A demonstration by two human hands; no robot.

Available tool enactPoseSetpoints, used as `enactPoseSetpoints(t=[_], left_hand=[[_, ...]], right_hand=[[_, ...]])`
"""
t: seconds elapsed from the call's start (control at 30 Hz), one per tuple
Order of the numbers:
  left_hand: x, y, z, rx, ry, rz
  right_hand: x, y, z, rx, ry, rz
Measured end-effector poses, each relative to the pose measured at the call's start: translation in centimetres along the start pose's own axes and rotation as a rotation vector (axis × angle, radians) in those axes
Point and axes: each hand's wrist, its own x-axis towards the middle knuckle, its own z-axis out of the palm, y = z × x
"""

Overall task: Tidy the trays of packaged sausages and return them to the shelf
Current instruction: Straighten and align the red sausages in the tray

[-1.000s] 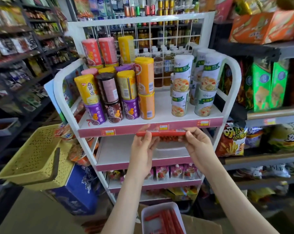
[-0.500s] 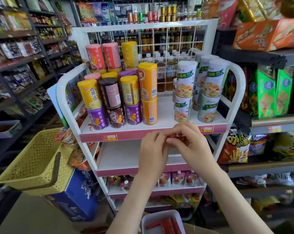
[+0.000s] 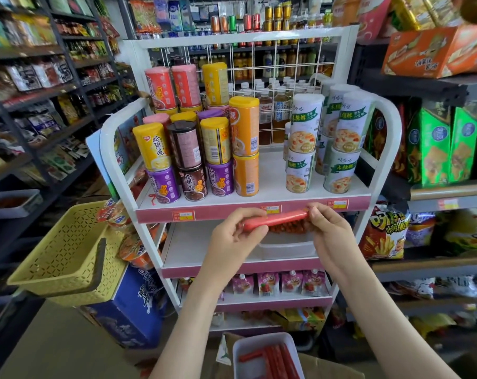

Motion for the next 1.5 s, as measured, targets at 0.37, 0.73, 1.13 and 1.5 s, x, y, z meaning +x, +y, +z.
enactPoseSetpoints(t=[0.37, 0.73, 1.13, 1.5], left_hand=[[-0.7, -0.6, 2.3, 0.489, 0.239, 0.451], [-1.4, -1.4, 2.9, 0.563, 0.310, 0.544], [-2.4, -1.0, 2.8, -0.067, 0.331, 0.063], [-2.0, -1.2, 3.3, 0.068, 0.318, 0.171]], right_hand=[[-3.1, -0.3, 1.9, -0.369, -0.299, -0.156], [-6.2, -2.0, 4.0, -0.727, -0.248, -0.679], [-2.0, -0.9, -0.9, 0.146, 0.000, -0.003], [-2.2, 1.2, -1.9, -0.722, -0.167, -0.047]])
